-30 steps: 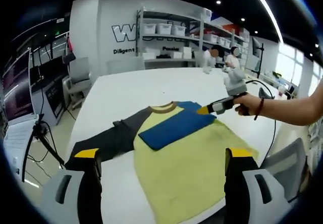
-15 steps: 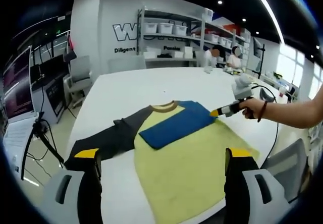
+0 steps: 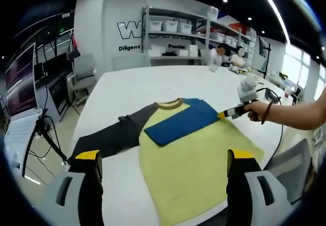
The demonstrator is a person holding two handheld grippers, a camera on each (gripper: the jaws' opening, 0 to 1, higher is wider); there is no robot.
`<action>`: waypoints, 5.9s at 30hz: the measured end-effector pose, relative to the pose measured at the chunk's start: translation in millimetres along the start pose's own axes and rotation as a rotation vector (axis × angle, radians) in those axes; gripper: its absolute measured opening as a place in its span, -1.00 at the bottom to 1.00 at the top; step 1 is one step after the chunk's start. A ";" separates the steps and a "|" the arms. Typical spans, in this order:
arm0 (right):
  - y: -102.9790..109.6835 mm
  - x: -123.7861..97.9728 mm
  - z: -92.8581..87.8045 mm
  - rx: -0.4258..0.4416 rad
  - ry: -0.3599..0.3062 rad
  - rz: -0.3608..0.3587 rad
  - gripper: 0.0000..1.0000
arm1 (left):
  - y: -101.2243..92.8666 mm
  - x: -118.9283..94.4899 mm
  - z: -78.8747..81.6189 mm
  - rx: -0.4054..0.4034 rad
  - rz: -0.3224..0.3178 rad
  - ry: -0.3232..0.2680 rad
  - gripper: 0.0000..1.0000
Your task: Fold the garment on the visible template until the final outline fits inside the template.
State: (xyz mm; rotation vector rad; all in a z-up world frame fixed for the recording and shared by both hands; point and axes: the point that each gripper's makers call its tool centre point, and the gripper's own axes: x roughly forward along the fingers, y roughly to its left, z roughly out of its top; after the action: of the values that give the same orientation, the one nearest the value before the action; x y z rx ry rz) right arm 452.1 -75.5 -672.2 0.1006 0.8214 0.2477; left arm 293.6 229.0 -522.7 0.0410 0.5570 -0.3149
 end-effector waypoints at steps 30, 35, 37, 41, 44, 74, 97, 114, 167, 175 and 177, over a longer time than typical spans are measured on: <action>-99.0 -27.5 -0.6 -0.051 0.055 -0.146 -1.00 | 8.9 5.0 -12.7 0.004 0.024 0.041 0.98; -115.0 -32.6 -1.5 -0.039 0.058 -0.173 -1.00 | 10.0 9.0 -15.7 -0.006 0.027 0.048 0.98; -118.9 -34.8 -2.2 -0.038 0.060 -0.179 -1.00 | 10.3 10.5 -16.5 -0.006 0.028 0.054 0.98; -129.5 -38.7 -3.1 -0.024 0.064 -0.196 -1.00 | 13.1 12.7 -14.9 -0.006 0.040 0.049 0.98; -136.6 -41.1 -3.2 -0.025 0.072 -0.211 -1.00 | 15.0 14.1 -13.5 -0.011 0.043 0.046 0.98; -103.0 -84.7 33.8 0.040 -0.164 -0.007 -0.23 | 112.1 74.7 -17.4 -0.146 0.187 0.085 0.71; -83.2 -130.2 23.9 0.012 -0.165 0.050 -0.25 | 182.5 104.9 -53.3 -0.220 0.348 0.196 -0.23; -58.4 -171.3 25.6 -0.051 -0.177 0.076 -0.15 | 181.5 116.1 -74.4 -0.232 0.326 0.268 -0.53; -48.0 -175.7 2.4 -0.102 -0.100 0.089 -0.18 | 186.5 125.2 -72.7 -0.135 0.344 0.295 -0.53; -44.7 -182.9 -2.5 -0.133 -0.073 0.095 0.00 | 184.4 137.4 -68.1 -0.117 0.298 0.306 -0.73; -43.4 -184.1 -4.1 -0.140 -0.064 0.101 0.06 | 183.6 138.9 -67.8 -0.109 0.288 0.313 -0.77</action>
State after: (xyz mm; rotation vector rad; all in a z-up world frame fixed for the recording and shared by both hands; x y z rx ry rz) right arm 336.4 -164.8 -552.1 0.0179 0.7335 0.3942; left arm 426.2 372.7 -661.9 0.0649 0.8667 0.0053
